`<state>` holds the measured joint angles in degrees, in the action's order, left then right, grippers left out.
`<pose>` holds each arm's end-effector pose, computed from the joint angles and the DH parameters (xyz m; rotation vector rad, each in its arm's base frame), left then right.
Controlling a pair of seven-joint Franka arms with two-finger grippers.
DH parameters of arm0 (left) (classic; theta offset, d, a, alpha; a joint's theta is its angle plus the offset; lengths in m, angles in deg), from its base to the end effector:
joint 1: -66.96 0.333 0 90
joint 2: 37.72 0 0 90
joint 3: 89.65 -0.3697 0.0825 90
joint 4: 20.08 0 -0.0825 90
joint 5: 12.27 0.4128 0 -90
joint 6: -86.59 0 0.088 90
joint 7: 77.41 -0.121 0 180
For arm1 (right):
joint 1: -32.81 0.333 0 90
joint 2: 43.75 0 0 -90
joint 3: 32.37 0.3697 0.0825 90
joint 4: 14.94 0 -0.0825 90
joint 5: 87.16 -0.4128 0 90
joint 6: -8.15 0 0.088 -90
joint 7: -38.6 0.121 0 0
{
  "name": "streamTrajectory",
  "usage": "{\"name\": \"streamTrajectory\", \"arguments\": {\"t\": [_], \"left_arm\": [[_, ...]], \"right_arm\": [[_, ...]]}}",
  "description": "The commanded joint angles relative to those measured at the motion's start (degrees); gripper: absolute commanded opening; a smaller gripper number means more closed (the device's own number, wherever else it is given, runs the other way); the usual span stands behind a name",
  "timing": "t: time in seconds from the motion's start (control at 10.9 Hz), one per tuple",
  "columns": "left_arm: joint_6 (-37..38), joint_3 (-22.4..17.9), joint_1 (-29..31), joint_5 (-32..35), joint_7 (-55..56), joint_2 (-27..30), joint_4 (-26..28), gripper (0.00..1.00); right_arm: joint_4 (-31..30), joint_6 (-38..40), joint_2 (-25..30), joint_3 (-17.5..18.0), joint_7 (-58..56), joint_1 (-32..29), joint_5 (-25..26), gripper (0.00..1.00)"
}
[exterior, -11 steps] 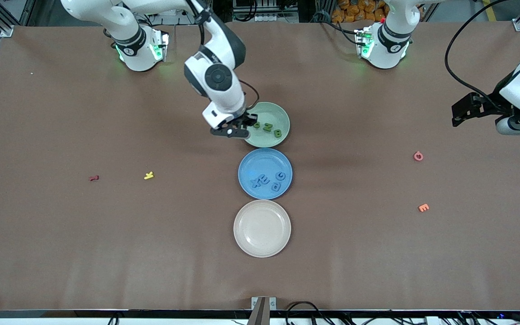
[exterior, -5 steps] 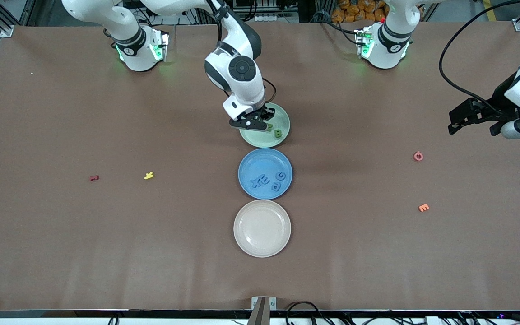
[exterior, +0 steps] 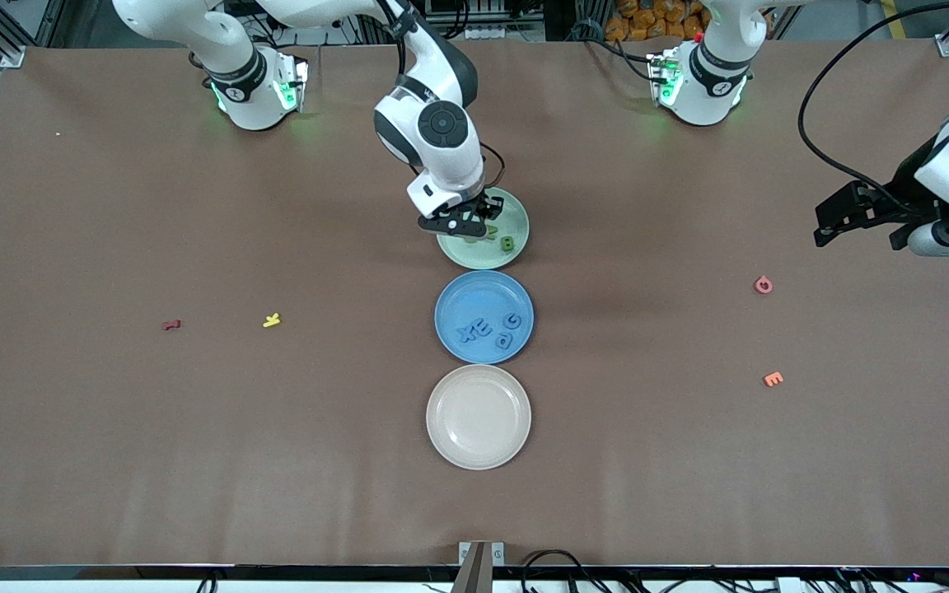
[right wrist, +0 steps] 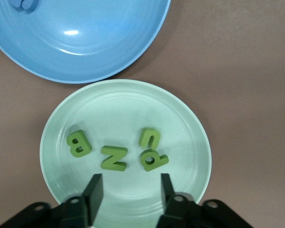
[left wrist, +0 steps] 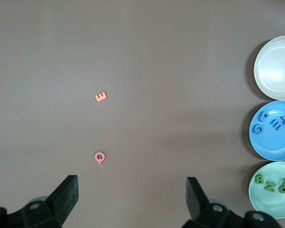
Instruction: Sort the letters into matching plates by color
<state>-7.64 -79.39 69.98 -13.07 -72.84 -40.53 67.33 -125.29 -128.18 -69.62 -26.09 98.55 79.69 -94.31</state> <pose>0.6049 -0.0754 0.6651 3.1092 -0.0708 0.1059 0.4027 0.5345 0.2697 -3.0423 0.3356 0.1690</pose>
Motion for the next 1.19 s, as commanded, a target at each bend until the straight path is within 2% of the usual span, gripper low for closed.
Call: {"name": "streamTrajectory", "arguments": {"t": [0.0, 0.18, 0.46, 0.82, 1.01, 1.1], "left_arm": [[-0.16, 0.12, -0.12, -0.35, 0.18, -0.09, -0.39, 1.00], [-0.16, 0.12, -0.03, -0.18, 0.18, -0.09, -0.39, 1.00], [-0.16, 0.12, -0.12, -0.17, 0.18, -0.09, -0.39, 1.00], [-0.16, 0.20, -0.21, 0.44, 0.18, -0.09, -0.39, 1.00], [-0.16, 0.29, -0.21, 0.44, 0.18, -0.09, -0.39, 1.00], [-0.16, 0.21, -0.21, 0.53, 0.18, -0.09, -0.39, 1.00]], "right_arm": [[1.45, 0.53, -0.58, 0.40, 3.59, -0.04, 1.08, 0.82], [1.63, 1.75, 0.99, 0.23, 3.33, -0.13, 1.08, 0.86], [3.56, 10.79, 6.42, 0.14, 0.89, -3.37, 1.08, 0.88], [3.56, 19.76, 14.69, 0.22, -12.20, -13.81, 0.99, 0.86], [3.83, 24.16, 17.60, 0.31, -19.57, -19.79, 0.91, 0.89], [3.83, 25.92, 18.83, 0.31, -22.04, -22.60, 0.91, 0.95]]}}
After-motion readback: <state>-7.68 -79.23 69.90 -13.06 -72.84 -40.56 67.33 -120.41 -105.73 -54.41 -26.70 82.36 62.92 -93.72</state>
